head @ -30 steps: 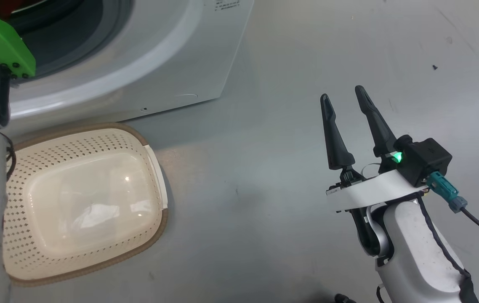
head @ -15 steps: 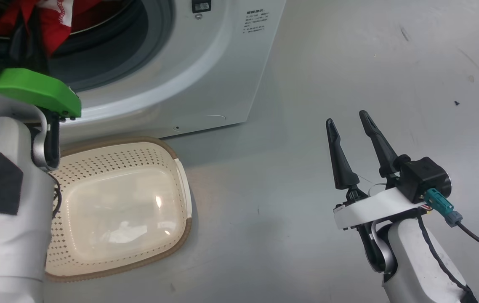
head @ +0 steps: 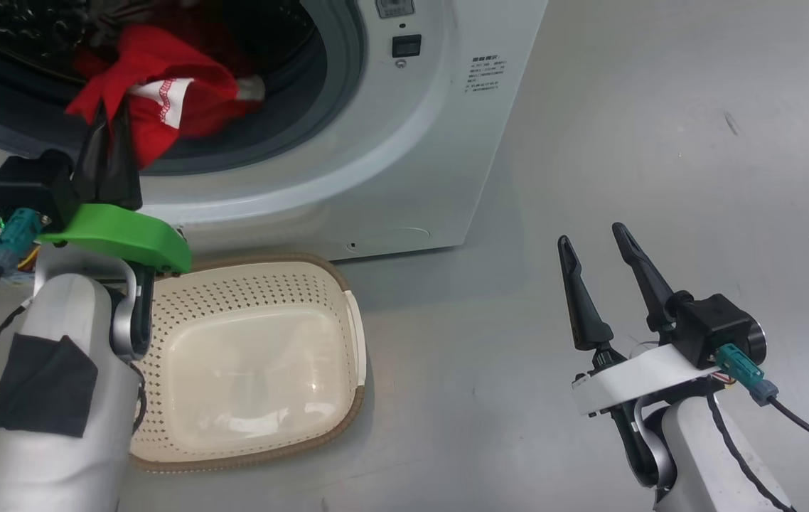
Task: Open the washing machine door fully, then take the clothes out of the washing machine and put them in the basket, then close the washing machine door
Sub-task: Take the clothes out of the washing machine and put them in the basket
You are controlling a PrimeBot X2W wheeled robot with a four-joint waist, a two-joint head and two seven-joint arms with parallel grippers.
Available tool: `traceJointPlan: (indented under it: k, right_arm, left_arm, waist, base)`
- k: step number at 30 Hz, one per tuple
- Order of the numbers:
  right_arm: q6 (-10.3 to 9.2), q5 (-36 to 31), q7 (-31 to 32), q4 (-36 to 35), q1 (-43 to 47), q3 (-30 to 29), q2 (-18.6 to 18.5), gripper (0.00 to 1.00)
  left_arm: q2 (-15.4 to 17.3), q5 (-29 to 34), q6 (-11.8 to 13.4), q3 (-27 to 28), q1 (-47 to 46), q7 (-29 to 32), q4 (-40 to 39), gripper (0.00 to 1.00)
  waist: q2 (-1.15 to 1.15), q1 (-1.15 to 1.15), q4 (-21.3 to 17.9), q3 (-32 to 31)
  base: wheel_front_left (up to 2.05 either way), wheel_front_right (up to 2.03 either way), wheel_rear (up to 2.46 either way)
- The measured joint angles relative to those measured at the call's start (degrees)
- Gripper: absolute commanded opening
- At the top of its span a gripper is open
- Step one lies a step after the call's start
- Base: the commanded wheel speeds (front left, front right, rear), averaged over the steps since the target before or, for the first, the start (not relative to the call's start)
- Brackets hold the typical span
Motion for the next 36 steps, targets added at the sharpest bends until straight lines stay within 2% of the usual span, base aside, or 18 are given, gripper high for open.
traceJointPlan:
  k: [9, 15, 29, 36]
  right_arm:
    - [0.82, -0.40, 0.00, 1.07, 1.95, -1.01, 0.01, 1.00]
    - [0.87, -0.82, 0.00, 1.20, 3.32, -1.89, 0.01, 1.00]
    - [1.79, -0.82, 0.00, 1.64, 5.53, -1.98, 0.03, 1.00]
    - [2.04, -0.82, 0.00, 1.66, 6.50, -1.99, 0.04, 1.00]
  left_arm:
    - [-0.91, 0.75, 2.02, 0.83, 5.89, -0.16, -6.57, 0.00]
    - [-1.47, 1.25, 2.90, 2.22, 7.32, -0.18, -14.69, 0.00]
    - [-1.66, 4.58, 3.78, 3.11, 14.86, -0.19, -27.48, 0.00]
    - [-2.09, 4.66, 4.05, 2.90, 19.57, -0.44, -31.06, 0.00]
  waist:
    - [0.00, 0.00, 2.10, -3.93]
    - [0.00, 0.00, 3.19, -6.32]
    - [0.00, 0.00, 4.59, -10.15]
    - [0.00, 0.00, 5.42, -11.31]
  base:
    - [0.00, 0.00, 0.00]
    - [0.00, 0.00, 0.00]
    - [0.00, 0.00, 0.00]
    - [0.00, 0.00, 0.00]
